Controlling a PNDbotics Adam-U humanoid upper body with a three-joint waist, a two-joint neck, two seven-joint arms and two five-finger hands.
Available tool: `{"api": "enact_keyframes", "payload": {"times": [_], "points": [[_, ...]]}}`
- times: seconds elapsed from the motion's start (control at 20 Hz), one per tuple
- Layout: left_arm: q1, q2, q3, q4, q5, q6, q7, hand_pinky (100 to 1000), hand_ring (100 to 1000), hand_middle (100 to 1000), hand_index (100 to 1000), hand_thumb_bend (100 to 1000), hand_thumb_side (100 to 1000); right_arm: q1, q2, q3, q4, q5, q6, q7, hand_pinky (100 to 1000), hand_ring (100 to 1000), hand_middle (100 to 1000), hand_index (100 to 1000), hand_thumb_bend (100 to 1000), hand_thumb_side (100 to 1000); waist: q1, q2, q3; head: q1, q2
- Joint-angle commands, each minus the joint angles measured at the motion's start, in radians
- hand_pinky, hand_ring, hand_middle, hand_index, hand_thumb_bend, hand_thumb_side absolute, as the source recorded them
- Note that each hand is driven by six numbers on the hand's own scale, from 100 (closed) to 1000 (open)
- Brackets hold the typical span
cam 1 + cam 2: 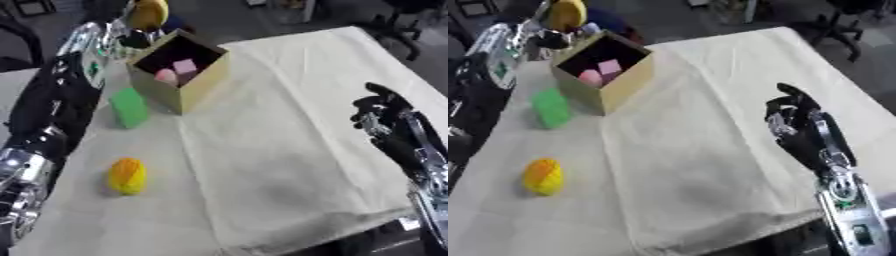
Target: Pick up objects on the table and place them in the box.
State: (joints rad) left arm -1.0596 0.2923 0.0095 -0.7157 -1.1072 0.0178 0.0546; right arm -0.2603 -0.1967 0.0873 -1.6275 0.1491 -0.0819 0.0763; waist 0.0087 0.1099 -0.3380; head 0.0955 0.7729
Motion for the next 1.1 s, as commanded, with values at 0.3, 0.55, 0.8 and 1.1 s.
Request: {"api": "enact_keyframes", "payload": {"times": [0.3,0.55,0.8,1.1], "points": [[0.001,0.004,0.018,0.058,-0.062,0.123,0.018,743,694,723,880,426,474,-0.017,-0.005,-0.003,-0.010,-0.001,-0.001,0.006,587,606,666,907,100,533,-0.010,0.004,-0.002,-0.009,-0.003],[0.002,0.022,0.023,0.022,-0.024,0.117,0.059,813,780,830,946,606,823,-0.017,-0.003,-0.004,-0.010,0.001,-0.002,0.008,587,606,666,907,100,532,-0.010,0.003,0.005,-0.014,-0.003],[0.013,0.065,-0.009,-0.042,0.099,-0.004,-0.011,769,728,739,884,445,641,-0.014,-0.005,-0.011,-0.009,0.005,0.000,0.004,588,607,666,907,100,531,-0.011,0.000,0.018,-0.021,-0.003],[0.045,0.226,-0.085,-0.176,0.218,-0.243,-0.473,772,719,745,873,454,459,-0.004,-0.017,-0.023,-0.008,0.009,0.002,-0.006,588,606,666,907,100,532,-0.003,-0.011,0.055,-0.043,-0.003]]}}
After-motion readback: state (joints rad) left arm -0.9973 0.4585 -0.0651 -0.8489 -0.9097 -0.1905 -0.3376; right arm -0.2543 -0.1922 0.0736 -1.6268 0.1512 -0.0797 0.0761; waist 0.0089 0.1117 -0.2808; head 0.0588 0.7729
